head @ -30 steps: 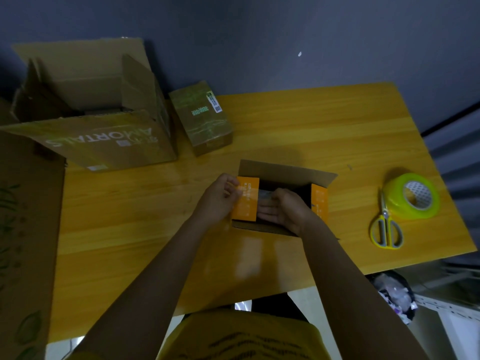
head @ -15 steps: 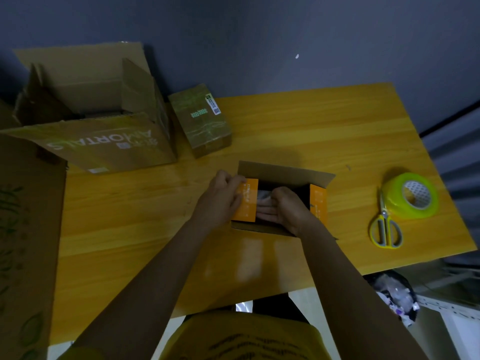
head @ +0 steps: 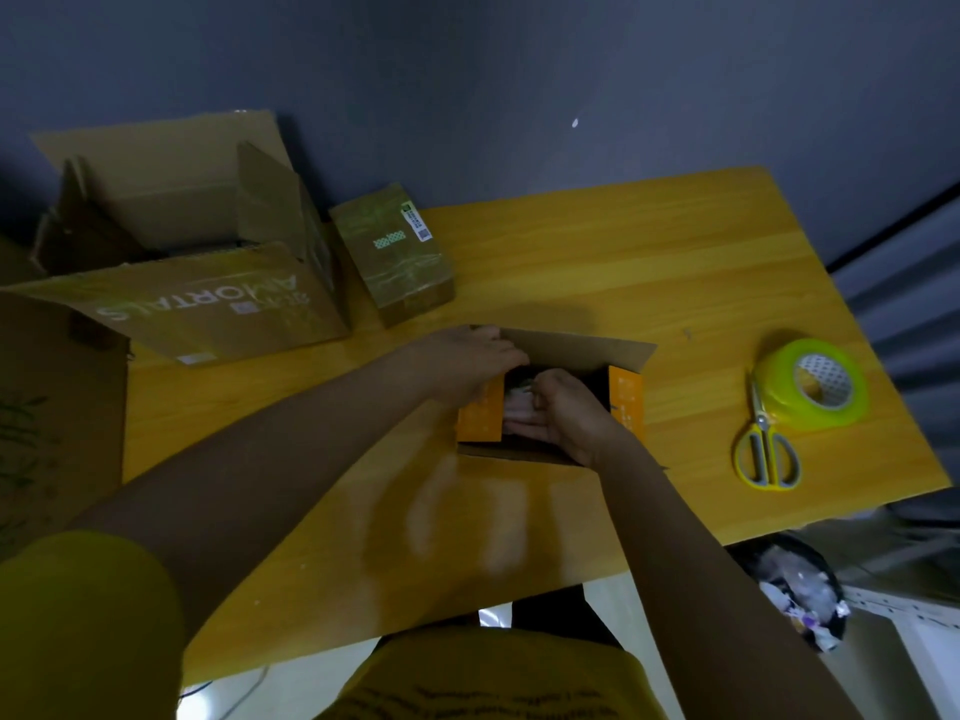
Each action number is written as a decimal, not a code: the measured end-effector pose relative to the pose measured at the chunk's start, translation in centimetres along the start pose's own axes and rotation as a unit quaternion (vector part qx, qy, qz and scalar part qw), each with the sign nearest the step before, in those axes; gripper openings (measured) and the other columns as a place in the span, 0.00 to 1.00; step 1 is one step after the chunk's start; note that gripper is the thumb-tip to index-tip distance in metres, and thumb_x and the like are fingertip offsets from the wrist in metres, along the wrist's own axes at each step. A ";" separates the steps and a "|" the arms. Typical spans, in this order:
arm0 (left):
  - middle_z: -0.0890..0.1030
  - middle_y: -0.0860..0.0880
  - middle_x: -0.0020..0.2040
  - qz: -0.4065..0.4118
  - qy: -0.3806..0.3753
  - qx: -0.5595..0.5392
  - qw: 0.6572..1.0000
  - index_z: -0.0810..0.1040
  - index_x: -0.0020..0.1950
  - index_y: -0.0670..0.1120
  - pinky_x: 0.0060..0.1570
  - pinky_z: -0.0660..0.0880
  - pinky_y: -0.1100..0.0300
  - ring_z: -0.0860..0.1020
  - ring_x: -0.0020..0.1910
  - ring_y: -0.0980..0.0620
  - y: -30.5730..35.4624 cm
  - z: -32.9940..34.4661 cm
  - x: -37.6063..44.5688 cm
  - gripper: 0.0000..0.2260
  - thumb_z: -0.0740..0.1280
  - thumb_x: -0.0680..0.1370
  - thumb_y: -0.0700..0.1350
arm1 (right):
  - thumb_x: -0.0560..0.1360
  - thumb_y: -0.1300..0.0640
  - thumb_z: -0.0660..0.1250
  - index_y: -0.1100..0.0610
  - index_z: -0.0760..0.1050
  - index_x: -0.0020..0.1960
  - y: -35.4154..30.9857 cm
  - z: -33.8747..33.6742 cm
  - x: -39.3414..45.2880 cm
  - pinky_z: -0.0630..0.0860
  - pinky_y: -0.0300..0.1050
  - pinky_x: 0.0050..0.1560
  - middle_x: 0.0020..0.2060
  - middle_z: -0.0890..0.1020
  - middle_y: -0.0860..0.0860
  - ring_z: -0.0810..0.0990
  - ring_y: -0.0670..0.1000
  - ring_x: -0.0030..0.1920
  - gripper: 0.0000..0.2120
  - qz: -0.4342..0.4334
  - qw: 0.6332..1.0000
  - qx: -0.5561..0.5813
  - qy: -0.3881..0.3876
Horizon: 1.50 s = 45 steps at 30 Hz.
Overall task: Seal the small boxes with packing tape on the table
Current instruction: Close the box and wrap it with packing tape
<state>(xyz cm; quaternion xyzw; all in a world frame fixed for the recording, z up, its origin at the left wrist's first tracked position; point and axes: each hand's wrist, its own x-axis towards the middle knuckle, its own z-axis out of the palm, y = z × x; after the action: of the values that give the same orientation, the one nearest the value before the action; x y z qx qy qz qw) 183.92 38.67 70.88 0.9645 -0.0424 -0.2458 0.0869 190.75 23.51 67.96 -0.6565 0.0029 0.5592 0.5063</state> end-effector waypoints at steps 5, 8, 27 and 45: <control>0.69 0.48 0.66 0.009 -0.018 -0.035 0.999 0.60 0.73 0.45 0.46 0.69 0.57 0.64 0.64 0.50 -0.5 -0.8 0.1 0.27 0.68 0.77 0.43 | 0.82 0.59 0.56 0.59 0.69 0.52 -0.1 -0.3 -0.3 0.81 0.49 0.48 0.50 0.80 0.58 0.83 0.54 0.48 0.05 -0.016 0.997 -0.065 0.023; 0.69 0.48 0.63 0.006 -0.010 -0.098 0.995 0.60 0.72 0.46 0.43 0.67 0.57 0.64 0.57 0.54 -0.8 -0.7 -0.4 0.27 0.69 0.77 0.42 | 0.81 0.58 0.60 0.59 0.73 0.52 -0.1 -0.9 0.0 0.79 0.53 0.52 0.48 0.80 0.59 0.81 0.56 0.50 0.06 -0.032 0.987 -0.149 0.050; 0.71 0.51 0.49 -0.067 0.235 -0.168 0.955 0.81 0.55 0.50 0.43 0.68 0.56 0.69 0.53 0.49 1.0 5.0 -3.8 0.08 0.69 0.76 0.49 | 0.80 0.60 0.62 0.56 0.81 0.55 -3.1 1.0 0.8 0.77 0.49 0.52 0.53 0.82 0.54 0.79 0.53 0.52 0.10 -0.119 0.808 -0.576 0.042; 0.76 0.48 0.41 -0.054 -0.040 0.013 0.998 0.73 0.47 0.47 0.67 0.57 0.49 0.76 0.47 0.46 2.3 1.0 -0.7 0.02 0.63 0.79 0.43 | 0.79 0.45 0.62 0.58 0.77 0.56 0.1 1.3 -1.2 0.69 0.46 0.39 0.43 0.78 0.55 0.78 0.56 0.45 0.16 -0.184 0.717 -0.671 0.039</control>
<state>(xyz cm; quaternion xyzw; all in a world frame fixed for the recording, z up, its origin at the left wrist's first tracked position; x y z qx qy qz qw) 182.76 36.34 70.76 0.9557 0.0031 -0.2883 0.0596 189.35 23.65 68.93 -0.8331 -0.4741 0.2838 0.0252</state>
